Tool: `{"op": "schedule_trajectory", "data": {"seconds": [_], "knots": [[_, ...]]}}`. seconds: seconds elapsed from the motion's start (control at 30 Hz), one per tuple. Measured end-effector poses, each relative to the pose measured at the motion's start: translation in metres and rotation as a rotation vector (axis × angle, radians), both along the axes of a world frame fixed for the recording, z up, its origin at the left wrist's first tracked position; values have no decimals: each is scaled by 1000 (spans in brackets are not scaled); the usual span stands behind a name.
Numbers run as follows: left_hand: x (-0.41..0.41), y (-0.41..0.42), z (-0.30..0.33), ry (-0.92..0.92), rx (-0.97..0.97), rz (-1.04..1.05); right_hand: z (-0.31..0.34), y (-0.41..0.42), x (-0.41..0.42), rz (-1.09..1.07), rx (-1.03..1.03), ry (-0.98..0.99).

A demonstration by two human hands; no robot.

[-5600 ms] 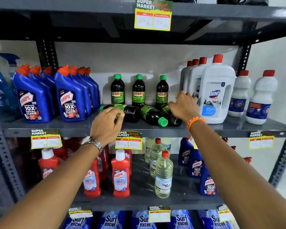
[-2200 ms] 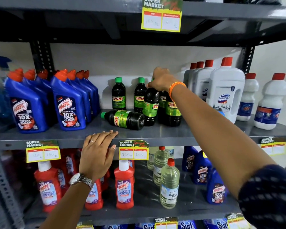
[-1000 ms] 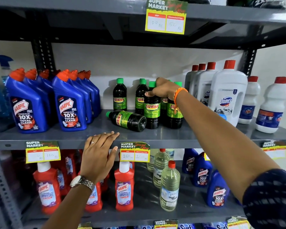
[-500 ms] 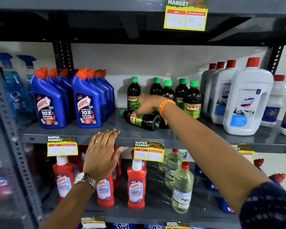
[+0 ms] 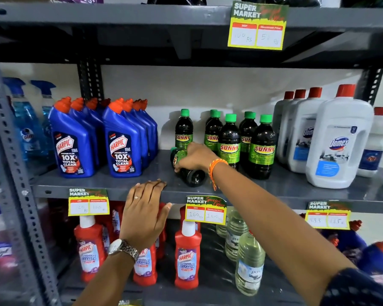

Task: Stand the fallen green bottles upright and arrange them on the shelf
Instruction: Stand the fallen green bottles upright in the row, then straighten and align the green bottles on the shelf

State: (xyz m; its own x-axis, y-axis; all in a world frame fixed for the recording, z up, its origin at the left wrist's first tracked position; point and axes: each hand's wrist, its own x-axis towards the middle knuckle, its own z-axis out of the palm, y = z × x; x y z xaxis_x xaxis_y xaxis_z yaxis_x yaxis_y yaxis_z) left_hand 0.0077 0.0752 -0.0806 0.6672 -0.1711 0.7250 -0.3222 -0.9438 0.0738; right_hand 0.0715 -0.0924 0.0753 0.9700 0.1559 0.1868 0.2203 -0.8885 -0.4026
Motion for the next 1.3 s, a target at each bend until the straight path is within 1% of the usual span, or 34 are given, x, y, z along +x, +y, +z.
{"op": "schedule_trajectory", "data": {"seconds": [0.03,0.13,0.17,0.23,0.3,0.37,0.5,0.73,0.97,1.03,1.17,1.23,1.3], "knots": [[0,0,0,-2,3,-5,-2,1,1,-1,97,-19],[1,1,0,-4,3,-12,-7,3,6,16,489,-34],[1,1,0,-6,2,-13,-9,4,8,21,579,-64],[1,1,0,-12,-2,-17,-15,7,11,68,702,-132],[0,1,0,-15,-3,-18,-24,8,13,148,797,-143],[0,2,0,-17,3,-15,-33,7,19,182,817,-177],[1,2,0,-14,9,-1,-38,4,26,133,812,-220],[-1,0,0,-9,11,8,-37,-8,20,89,698,-154],[-2,0,1,-1,16,12,-40,-8,15,-23,483,-228],[-3,0,2,0,14,8,-38,-12,16,-20,488,-201],[-4,-1,3,-1,9,2,-34,-19,19,7,535,-82],[-3,-1,2,-5,1,8,-36,-18,17,31,560,-82],[-3,-2,2,-4,-6,10,-40,-16,14,19,550,-127]]}}
